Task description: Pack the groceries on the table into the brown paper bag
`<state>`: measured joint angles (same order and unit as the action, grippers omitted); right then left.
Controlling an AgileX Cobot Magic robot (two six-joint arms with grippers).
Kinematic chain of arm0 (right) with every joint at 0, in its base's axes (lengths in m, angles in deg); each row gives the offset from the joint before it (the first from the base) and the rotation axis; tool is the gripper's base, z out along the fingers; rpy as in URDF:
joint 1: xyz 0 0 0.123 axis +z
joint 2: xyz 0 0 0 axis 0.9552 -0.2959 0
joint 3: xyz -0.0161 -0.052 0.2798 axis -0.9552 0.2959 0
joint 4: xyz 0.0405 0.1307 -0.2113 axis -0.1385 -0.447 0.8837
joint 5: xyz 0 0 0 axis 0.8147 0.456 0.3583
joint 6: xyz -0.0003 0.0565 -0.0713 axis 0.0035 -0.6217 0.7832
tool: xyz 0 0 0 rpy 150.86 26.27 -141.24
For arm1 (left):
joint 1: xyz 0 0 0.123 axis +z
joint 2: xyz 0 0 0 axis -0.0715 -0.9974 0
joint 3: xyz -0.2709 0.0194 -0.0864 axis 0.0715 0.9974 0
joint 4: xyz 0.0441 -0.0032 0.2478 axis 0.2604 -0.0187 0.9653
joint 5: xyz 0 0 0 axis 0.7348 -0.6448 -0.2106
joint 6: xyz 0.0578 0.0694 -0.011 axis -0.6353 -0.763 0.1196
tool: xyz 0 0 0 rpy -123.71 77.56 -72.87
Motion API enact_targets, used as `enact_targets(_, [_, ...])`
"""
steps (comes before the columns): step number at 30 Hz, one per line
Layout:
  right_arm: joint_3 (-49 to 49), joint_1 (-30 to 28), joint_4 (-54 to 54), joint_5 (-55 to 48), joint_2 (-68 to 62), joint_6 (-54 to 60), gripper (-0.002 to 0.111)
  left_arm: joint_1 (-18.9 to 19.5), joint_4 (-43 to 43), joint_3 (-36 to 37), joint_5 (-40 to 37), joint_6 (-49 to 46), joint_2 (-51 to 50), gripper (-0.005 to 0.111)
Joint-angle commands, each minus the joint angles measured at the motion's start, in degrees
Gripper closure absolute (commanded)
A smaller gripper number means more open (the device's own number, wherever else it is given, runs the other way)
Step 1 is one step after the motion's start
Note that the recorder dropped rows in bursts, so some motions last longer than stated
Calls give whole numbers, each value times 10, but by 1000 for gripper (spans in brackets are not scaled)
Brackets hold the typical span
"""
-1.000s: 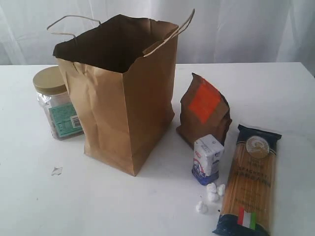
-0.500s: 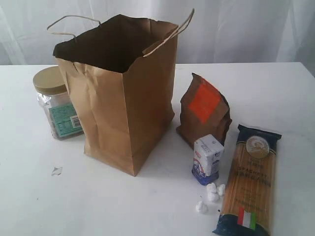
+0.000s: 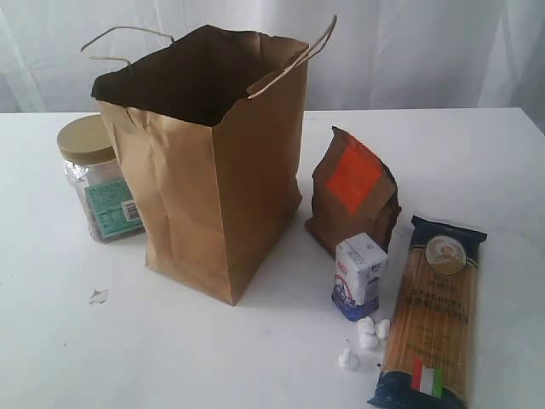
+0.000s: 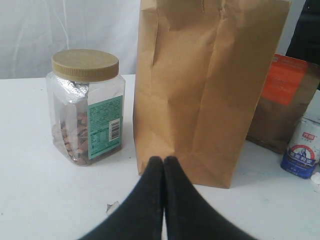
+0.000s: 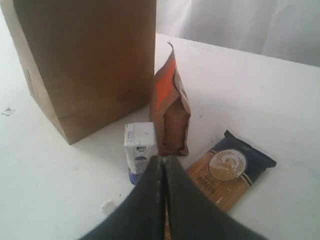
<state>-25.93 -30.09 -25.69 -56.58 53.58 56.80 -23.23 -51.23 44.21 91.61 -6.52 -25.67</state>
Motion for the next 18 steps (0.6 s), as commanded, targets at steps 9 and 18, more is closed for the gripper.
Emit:
enact_targets(9, [158,-223,-173,195,28,3,108,-2,1,2,2,4,2,107])
enact_targets(18, [240,-330,-185,197,144,3,108,-2,1,2,2,4,2,107])
